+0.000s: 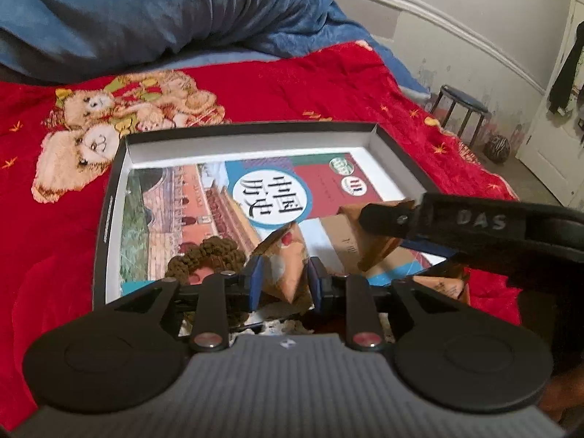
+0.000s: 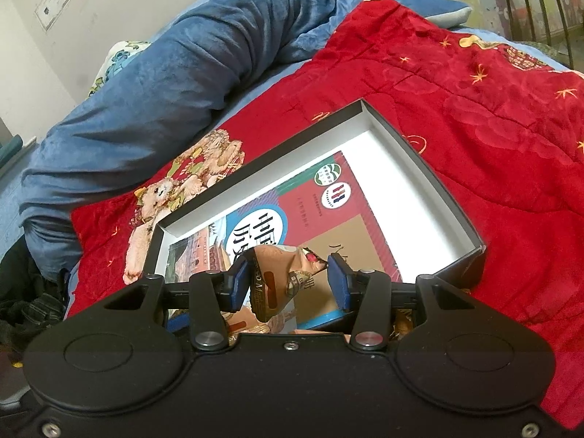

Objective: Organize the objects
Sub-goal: 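Carry the packet over the box with left tool while right tool carries its packet there, then open left tool to drop packet into box while right tool releases its packet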

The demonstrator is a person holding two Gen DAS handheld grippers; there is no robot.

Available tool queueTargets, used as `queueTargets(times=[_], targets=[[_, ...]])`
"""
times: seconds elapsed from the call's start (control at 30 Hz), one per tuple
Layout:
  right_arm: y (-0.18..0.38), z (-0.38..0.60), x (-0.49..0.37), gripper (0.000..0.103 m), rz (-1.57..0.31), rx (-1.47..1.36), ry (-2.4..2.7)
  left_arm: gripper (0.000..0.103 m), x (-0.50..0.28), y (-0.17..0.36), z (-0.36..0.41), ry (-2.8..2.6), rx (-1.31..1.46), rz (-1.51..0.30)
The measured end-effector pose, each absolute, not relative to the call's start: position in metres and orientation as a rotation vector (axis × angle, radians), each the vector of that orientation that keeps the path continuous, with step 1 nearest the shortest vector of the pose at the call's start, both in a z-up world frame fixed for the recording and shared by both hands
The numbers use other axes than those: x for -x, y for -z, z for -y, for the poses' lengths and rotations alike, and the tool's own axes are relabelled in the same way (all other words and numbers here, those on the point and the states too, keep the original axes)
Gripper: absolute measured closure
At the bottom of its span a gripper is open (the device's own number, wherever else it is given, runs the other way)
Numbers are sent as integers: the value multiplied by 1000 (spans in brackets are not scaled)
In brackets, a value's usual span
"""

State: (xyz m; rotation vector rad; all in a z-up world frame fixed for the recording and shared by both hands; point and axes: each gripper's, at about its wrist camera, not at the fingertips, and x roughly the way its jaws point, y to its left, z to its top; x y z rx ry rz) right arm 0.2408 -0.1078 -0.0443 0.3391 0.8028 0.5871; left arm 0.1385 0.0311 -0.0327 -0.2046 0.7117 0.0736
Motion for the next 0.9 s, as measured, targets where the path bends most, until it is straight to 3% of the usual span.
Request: queueTargets(times=[0.23,0.33,0.63,0.83,0.9], targets=[[47,105,-242,58,-821,-305,-580,46,-135,28,-27,-81,184,-688],[49,104,-243,56,-836,-294,-583,34,-135,28,-29,-103,161,-658],[47,108,-242,50,-854,-322,-603,24,-133,25,-40,-168,128,-609],[29,118,-231,25,-790,-368,-643,21,-124,11,-46,-170,145,-568],[24,122,-226,25,-778,-372,-642,21,-120,6,-51,-173,165,-557]])
